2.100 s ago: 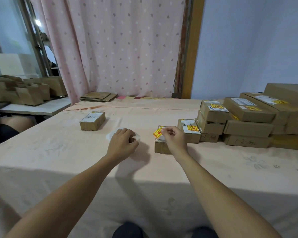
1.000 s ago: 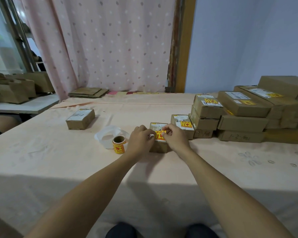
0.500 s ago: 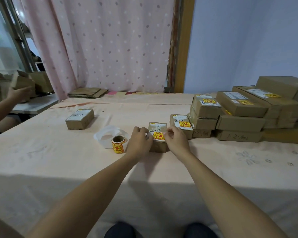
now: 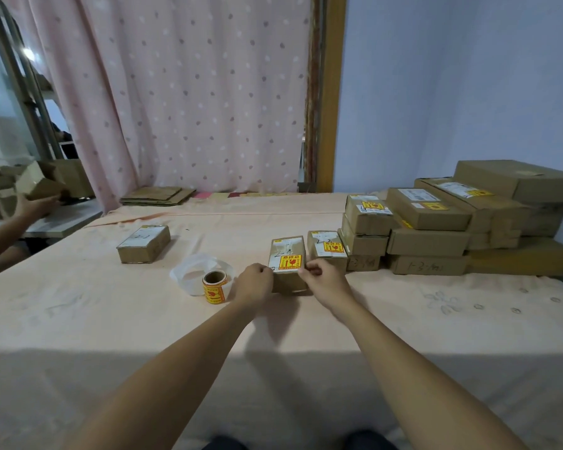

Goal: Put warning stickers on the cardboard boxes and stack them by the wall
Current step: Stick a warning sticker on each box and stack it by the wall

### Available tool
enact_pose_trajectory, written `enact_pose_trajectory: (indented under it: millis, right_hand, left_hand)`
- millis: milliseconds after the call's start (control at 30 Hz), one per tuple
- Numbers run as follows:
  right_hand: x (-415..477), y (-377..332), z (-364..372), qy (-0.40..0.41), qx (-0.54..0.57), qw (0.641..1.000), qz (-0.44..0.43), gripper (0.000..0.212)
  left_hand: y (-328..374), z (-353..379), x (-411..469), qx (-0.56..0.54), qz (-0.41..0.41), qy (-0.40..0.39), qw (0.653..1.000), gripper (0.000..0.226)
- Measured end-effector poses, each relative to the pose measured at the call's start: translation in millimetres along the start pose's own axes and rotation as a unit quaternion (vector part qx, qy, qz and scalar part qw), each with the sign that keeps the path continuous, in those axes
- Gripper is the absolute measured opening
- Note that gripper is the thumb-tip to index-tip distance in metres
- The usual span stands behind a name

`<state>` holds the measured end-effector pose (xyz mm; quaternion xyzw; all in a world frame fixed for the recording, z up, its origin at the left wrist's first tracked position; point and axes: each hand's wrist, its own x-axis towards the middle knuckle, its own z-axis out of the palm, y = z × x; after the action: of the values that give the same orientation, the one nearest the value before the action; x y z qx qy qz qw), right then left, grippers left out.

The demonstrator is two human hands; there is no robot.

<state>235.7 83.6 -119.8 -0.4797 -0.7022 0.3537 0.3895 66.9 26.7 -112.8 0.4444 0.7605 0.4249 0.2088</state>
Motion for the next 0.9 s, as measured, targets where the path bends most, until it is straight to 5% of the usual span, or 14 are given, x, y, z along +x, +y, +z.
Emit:
enact_pose_trajectory:
  millis: [333, 900]
  right_hand:
    - [9.0, -5.3, -30.4, 0.088, 0.008, 0.996, -0.025, 0.023]
    - [31.0, 35.0, -52.6, 0.142, -0.06, 0.988, 0.019, 0.051]
  left_hand:
    - [27.4, 20.5, 9.3, -0.205, 0.049, -0.005, 0.977, 0.027]
    - [71.3, 79.1, 17.0, -0.199, 0.099, -0.079, 0.972, 0.038]
